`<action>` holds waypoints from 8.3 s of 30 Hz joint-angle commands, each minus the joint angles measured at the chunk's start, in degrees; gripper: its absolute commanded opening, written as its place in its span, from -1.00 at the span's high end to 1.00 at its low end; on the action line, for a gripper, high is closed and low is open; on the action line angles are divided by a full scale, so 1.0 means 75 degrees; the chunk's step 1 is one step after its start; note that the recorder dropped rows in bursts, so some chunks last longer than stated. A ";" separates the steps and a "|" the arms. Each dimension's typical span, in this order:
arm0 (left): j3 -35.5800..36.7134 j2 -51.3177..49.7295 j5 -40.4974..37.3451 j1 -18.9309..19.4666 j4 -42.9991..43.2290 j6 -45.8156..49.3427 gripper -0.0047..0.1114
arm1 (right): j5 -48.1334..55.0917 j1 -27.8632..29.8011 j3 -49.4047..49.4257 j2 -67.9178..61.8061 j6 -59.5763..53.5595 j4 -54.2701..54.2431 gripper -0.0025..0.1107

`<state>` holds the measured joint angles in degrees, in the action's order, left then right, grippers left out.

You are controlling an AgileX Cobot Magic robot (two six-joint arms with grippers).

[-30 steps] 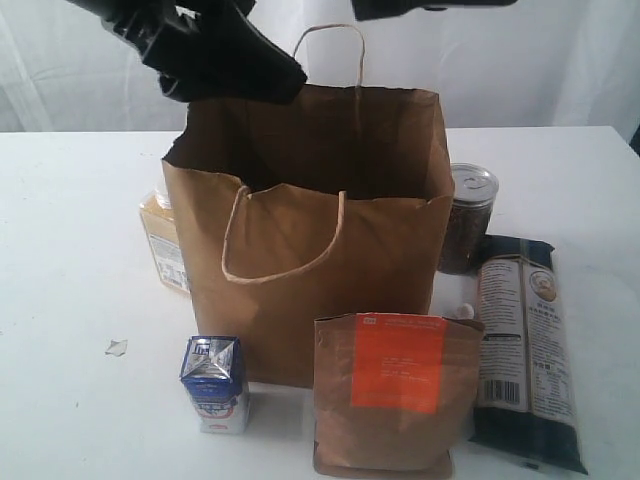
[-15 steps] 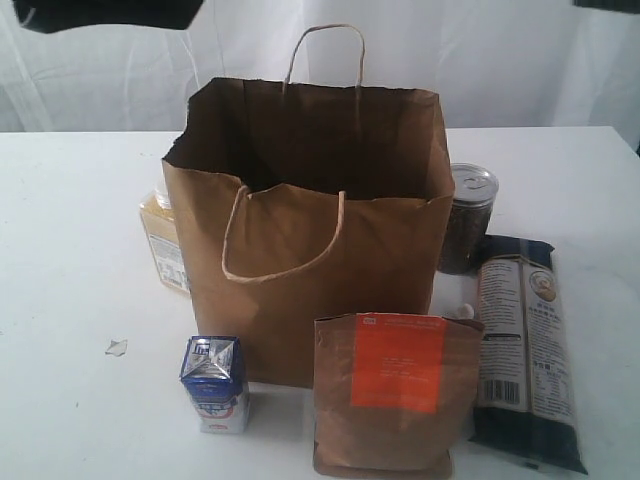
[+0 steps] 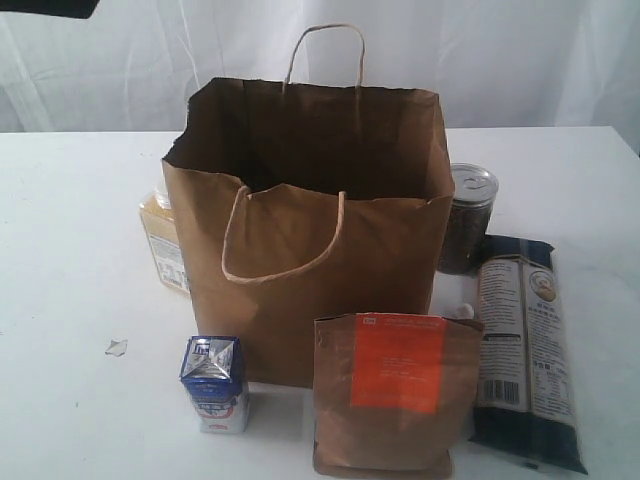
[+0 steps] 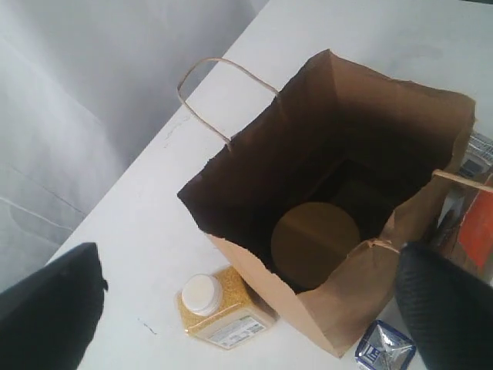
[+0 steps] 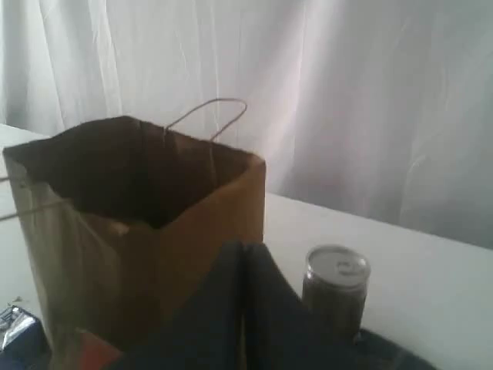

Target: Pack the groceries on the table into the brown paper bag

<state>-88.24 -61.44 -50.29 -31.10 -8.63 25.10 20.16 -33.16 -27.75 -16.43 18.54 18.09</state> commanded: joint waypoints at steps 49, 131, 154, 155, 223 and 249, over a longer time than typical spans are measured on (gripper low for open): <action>0.2824 0.1281 0.0986 0.0024 0.0506 -0.1001 -0.89 | -0.1514 0.0031 0.3699 0.1593 0.3097 0.2200 0.96; 0.3374 0.0666 0.0784 0.0225 0.3630 -0.4514 -0.71 | -0.0055 0.0031 0.3699 0.1593 0.3097 0.0989 0.96; 0.4089 0.0201 0.2344 0.0411 0.2054 -0.4390 0.71 | -0.0070 0.0031 0.3699 0.1593 0.3097 0.0989 0.96; 0.4089 0.0201 0.2327 0.0411 0.2073 -0.4390 0.71 | -0.0070 0.0031 0.3699 0.1593 0.3097 0.0989 0.96; 0.2072 -0.3584 0.2689 0.2018 -0.2672 0.8052 -0.34 | -0.0070 0.0031 0.3699 0.1593 0.2964 0.0989 0.96; 0.2386 -0.4134 0.3178 0.2018 -0.3326 0.9069 -0.68 | -0.0070 0.0031 0.3699 0.1593 0.2964 0.0989 0.96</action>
<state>-70.70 -91.71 -26.46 -16.12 -30.77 91.02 19.74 -33.16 -0.31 -4.65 41.02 24.86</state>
